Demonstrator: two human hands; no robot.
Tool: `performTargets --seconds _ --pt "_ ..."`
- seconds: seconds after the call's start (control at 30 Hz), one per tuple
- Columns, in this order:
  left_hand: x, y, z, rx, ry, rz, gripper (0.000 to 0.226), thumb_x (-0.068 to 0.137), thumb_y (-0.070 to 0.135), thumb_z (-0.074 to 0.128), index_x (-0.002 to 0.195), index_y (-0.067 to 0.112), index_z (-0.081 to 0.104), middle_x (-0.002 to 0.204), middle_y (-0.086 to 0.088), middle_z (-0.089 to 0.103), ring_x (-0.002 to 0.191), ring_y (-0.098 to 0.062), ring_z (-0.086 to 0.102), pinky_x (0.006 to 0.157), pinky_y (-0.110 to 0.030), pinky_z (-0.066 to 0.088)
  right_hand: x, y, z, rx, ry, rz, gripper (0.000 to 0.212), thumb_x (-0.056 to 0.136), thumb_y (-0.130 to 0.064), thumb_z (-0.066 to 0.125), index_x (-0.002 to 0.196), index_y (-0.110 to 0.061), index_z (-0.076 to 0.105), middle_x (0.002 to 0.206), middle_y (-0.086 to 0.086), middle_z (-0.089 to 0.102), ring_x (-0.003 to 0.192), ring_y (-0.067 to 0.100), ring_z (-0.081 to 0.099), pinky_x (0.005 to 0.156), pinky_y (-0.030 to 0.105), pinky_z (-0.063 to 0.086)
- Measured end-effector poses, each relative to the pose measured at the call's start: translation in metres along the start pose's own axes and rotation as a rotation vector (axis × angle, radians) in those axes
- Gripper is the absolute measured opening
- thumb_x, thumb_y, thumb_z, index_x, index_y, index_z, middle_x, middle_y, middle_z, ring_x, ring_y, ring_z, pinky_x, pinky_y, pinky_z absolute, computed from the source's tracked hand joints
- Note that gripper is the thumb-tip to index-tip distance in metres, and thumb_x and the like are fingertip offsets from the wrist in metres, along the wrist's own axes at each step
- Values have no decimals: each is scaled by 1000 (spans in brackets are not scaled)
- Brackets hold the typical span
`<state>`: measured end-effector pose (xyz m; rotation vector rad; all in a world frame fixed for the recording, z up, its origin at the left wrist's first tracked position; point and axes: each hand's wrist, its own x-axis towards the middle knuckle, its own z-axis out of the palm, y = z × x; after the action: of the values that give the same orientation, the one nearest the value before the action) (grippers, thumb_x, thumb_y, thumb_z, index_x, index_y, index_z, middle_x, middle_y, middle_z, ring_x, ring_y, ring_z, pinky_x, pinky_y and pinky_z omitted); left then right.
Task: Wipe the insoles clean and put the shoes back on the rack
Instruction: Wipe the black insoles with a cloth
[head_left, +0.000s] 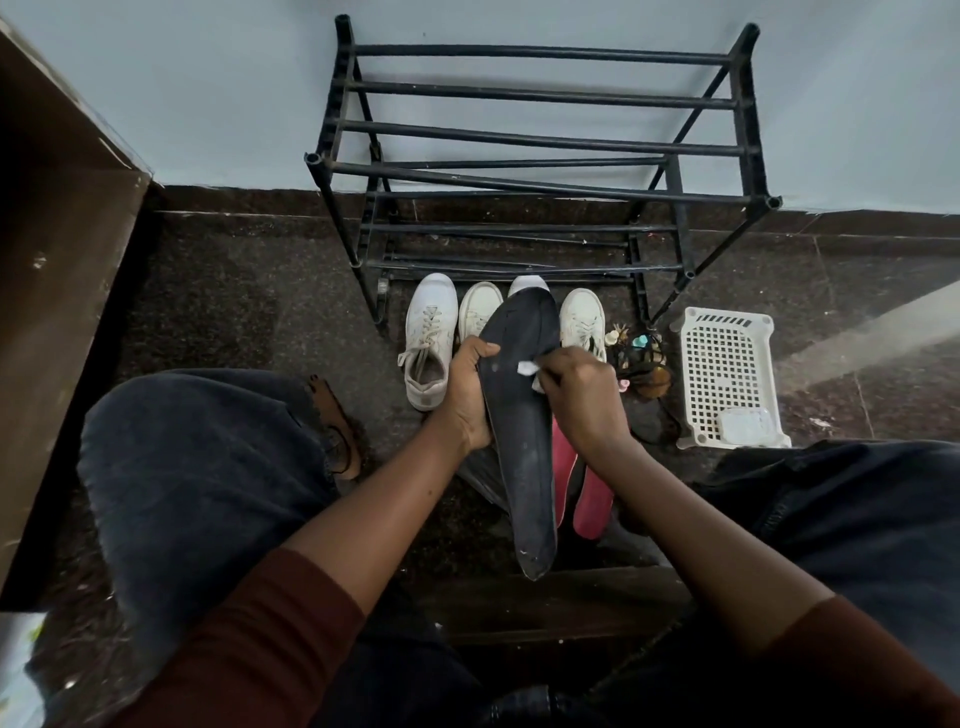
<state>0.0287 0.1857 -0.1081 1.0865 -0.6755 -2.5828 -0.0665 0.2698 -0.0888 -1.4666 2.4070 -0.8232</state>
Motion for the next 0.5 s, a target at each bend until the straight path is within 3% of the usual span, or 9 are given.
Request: performTargets --seconds 0.1,0.23,0.37,0.5 --pt "0 4 -1 -23 -11 17 43 68 37 46 78 5 74 75 -13 69 68 -24 65 69 -30 51 24 -6 -3 -10 127 45 10 79 4 59 75 8 67 76 23 63 73 36 60 63 38 44" --pt "0 10 -6 -46 -32 40 50 83 35 34 80 7 76 77 -12 70 69 -24 67 67 -29 54 29 -13 1 14 197 61 11 80 2 59 82 5 69 79 23 65 75 36 61 65 39 46" --pt "1 9 -8 -73 -10 55 50 81 36 34 91 6 73 82 -14 69 72 -25 66 69 -31 53 7 -14 9 -11 74 -25 19 72 11 60 85 3 71 82 18 68 76 35 62 62 34 46" --pt "3 9 -10 -125 -34 94 55 84 32 28 79 8 78 80 -11 73 71 -23 70 65 -28 56 -14 -9 9 23 -70 -102 27 62 17 61 83 2 73 79 17 69 74 34 64 61 33 50"
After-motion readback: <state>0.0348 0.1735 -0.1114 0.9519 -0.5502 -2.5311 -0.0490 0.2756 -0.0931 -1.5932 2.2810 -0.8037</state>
